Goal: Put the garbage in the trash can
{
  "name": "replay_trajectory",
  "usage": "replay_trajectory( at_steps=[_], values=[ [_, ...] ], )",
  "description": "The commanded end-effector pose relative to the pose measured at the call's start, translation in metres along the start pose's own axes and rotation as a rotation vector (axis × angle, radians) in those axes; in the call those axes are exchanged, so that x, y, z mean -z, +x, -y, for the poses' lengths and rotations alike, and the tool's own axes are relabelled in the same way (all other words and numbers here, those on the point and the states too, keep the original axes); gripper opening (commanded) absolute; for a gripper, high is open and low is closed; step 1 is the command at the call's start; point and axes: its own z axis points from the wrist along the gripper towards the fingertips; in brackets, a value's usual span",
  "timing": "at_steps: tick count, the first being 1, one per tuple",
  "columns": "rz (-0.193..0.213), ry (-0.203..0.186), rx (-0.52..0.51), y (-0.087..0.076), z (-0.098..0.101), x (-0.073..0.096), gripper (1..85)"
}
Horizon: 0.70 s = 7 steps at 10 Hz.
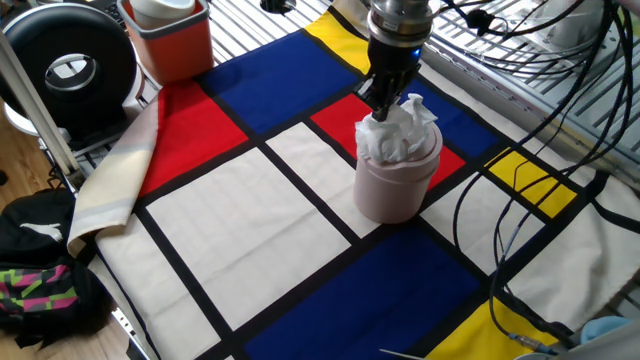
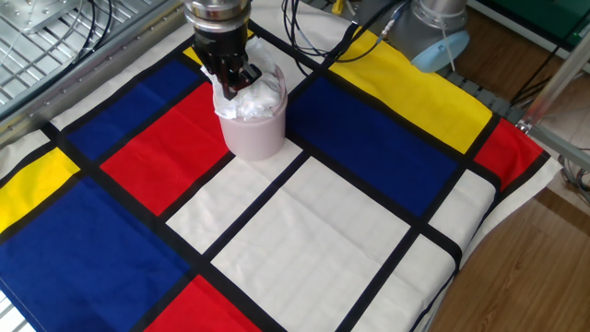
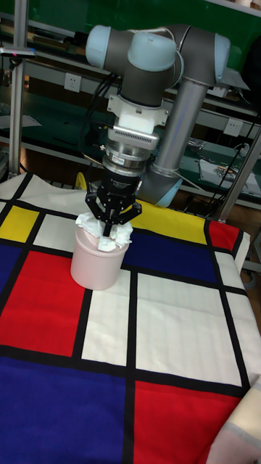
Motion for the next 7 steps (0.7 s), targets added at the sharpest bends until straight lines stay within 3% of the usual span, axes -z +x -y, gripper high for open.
replay_trajectory(
  at_steps=[1, 7],
  values=[
    [0.025, -0.01, -0.026, 0.002, -0.017, -0.009, 1.0],
    [0.04, -0.03, 0.002, 0.001, -0.017, -0.039, 1.0]
  ],
)
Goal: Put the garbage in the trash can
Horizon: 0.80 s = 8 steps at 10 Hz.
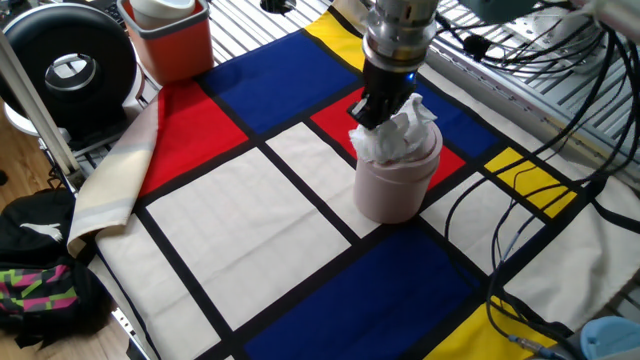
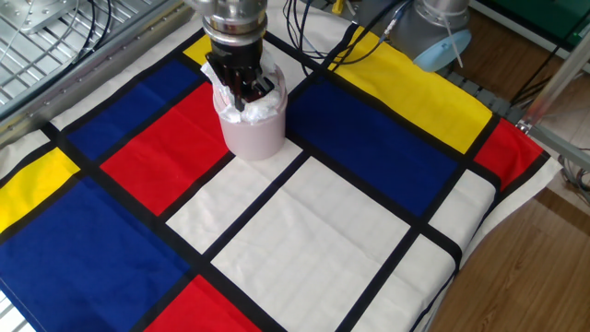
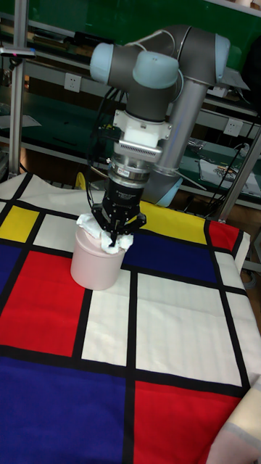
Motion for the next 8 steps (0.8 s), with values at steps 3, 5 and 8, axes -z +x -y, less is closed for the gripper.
replay_trajectory(
  at_steps=[3, 5, 8],
  values=[
    [0.015, -0.04, 0.026, 0.001, 0.0, -0.016, 1.0],
    [0.027, -0.047, 0.03, -0.002, 0.0, -0.021, 1.0],
    [0.047, -0.086, 0.034, -0.012, -0.025, -0.009, 1.0]
  ],
)
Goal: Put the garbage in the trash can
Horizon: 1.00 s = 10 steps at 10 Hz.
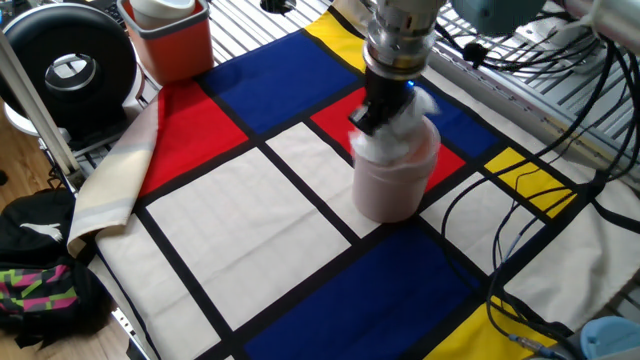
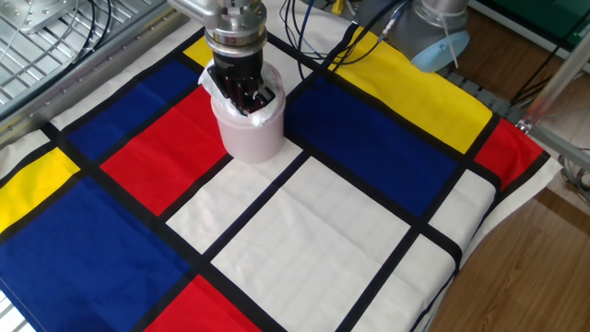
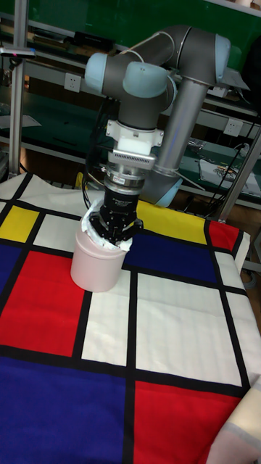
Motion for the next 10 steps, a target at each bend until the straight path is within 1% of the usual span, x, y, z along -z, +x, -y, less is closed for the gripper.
replay_trajectory(
  at_steps=[1, 2, 3, 4, 6, 7, 9, 10],
  values=[
    [0.042, -0.061, 0.005, -0.019, -0.033, 0.014, 1.0],
    [0.079, -0.098, 0.023, -0.028, -0.042, 0.015, 1.0],
    [0.121, -0.144, 0.038, -0.037, -0.048, 0.01, 1.0],
    [0.105, -0.094, 0.036, -0.034, -0.036, 0.005, 1.0],
    [0.111, -0.114, 0.041, -0.036, -0.039, 0.004, 1.0],
    [0.109, -0.113, 0.048, -0.036, -0.039, 0.005, 1.0],
    [0.097, -0.088, 0.069, -0.036, -0.03, 0.005, 1.0],
    [0.081, -0.091, 0.091, -0.033, -0.029, 0.004, 3.3]
  ],
)
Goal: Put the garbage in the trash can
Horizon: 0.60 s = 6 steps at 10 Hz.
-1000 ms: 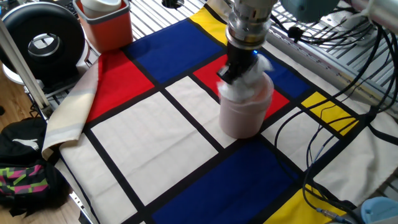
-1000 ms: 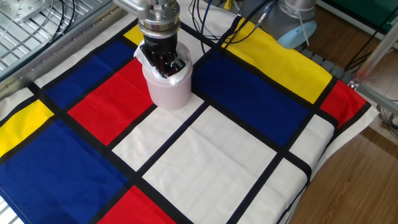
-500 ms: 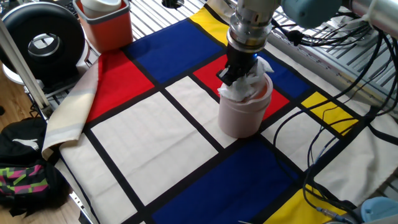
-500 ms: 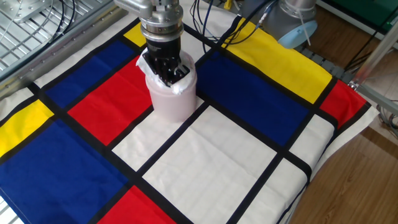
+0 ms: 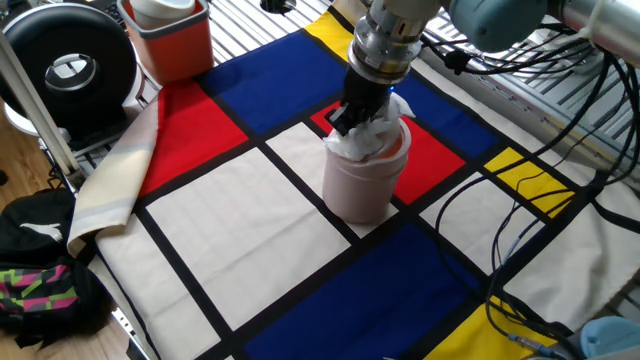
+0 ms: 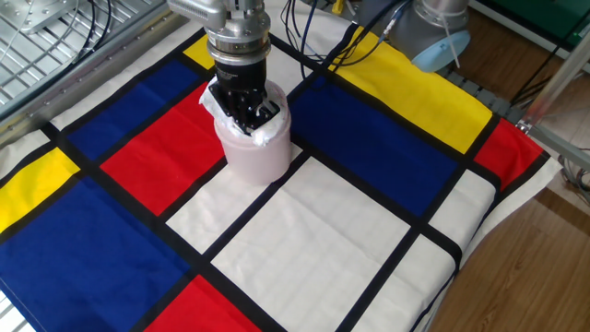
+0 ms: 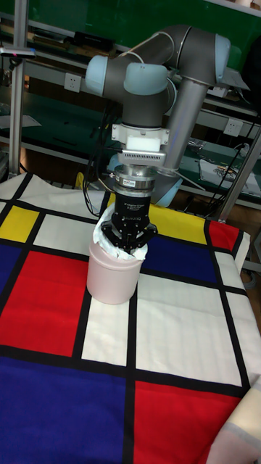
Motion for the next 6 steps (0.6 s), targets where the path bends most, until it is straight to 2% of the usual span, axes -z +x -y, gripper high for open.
replay_trajectory(
  at_steps=[1, 2, 3, 6],
  values=[
    [-0.027, 0.002, 0.049, 0.003, 0.005, 0.001, 14.0],
    [-0.024, 0.003, 0.043, 0.001, 0.004, 0.001, 15.0],
    [-0.027, 0.019, 0.035, 0.0, 0.004, 0.002, 14.7],
    [-0.032, 0.036, -0.002, -0.004, -0.009, 0.006, 10.3]
  ],
)
